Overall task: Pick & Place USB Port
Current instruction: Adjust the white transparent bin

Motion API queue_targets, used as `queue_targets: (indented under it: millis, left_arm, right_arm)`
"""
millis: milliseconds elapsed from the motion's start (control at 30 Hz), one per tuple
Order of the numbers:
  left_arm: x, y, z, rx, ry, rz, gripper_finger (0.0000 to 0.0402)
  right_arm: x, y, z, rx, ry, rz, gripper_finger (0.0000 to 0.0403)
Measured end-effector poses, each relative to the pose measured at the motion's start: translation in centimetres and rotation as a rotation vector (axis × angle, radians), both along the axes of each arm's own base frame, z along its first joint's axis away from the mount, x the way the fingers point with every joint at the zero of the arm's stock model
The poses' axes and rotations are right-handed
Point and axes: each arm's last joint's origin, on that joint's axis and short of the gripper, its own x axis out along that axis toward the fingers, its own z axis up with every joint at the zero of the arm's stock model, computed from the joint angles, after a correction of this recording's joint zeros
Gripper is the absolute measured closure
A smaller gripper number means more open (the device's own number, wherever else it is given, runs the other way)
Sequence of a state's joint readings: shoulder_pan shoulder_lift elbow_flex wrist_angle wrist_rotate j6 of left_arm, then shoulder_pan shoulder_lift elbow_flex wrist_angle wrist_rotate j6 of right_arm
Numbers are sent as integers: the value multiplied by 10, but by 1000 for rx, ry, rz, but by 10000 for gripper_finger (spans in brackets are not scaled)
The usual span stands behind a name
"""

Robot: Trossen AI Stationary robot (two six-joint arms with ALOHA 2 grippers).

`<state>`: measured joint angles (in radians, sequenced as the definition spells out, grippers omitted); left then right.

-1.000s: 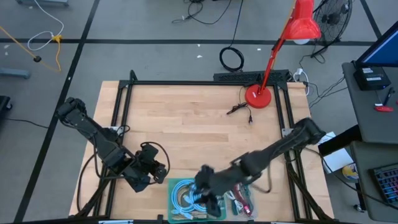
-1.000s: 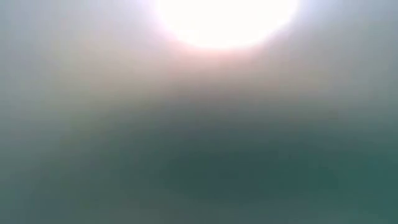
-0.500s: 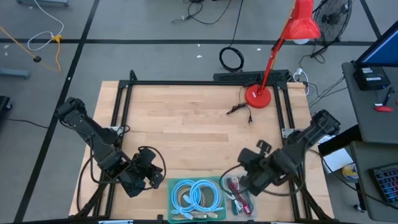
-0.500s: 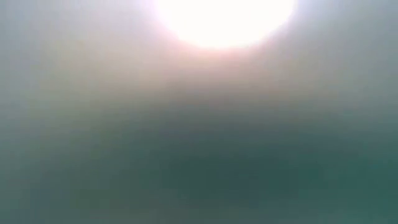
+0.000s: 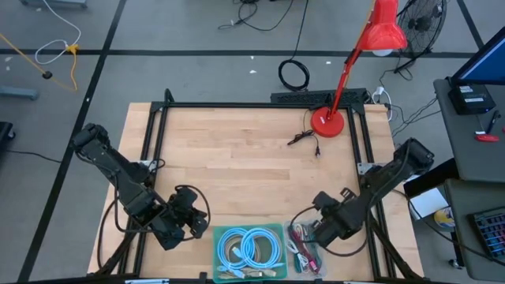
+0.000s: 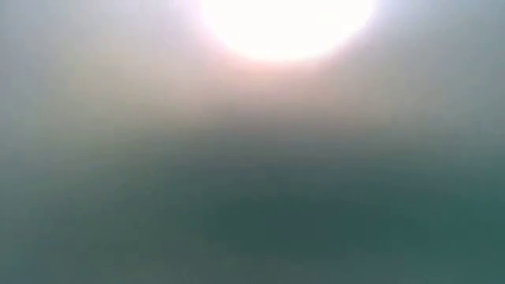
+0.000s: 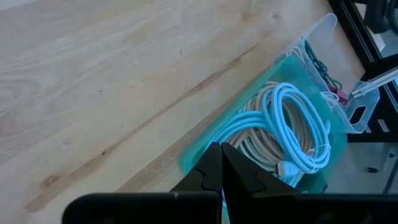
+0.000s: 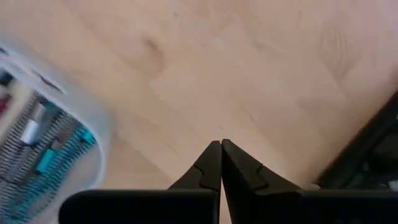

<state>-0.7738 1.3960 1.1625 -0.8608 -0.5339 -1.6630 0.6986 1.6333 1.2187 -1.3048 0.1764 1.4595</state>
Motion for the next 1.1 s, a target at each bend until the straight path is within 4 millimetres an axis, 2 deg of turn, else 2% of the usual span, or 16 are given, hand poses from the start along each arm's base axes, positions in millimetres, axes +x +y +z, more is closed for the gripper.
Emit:
queue_targets:
  millis: [133, 267, 467, 633, 900, 1100]
  left_arm:
    - [0, 0, 0, -1, -1, 1, 401]
    - [0, 0, 0, 2, -4, 5, 401]
    - [0, 0, 0, 10, -12, 10, 401]
    - [0, 0, 0, 10, -11, 10, 401]
    - [0, 0, 0, 11, -10, 10, 401]
    - [0, 0, 0, 8, -10, 12, 401]
  right_arm:
    - [-5, -6, 6, -16, -120, -21, 403]
    - [-6, -8, 5, 46, -220, -27, 403]
    - [-2, -5, -19, 243, -258, -10, 403]
    - [-2, -3, -32, 320, -288, -9, 403]
    - [1, 1, -27, 402, -319, -5, 403]
    - [-2, 0, -23, 433, -307, -66, 403]
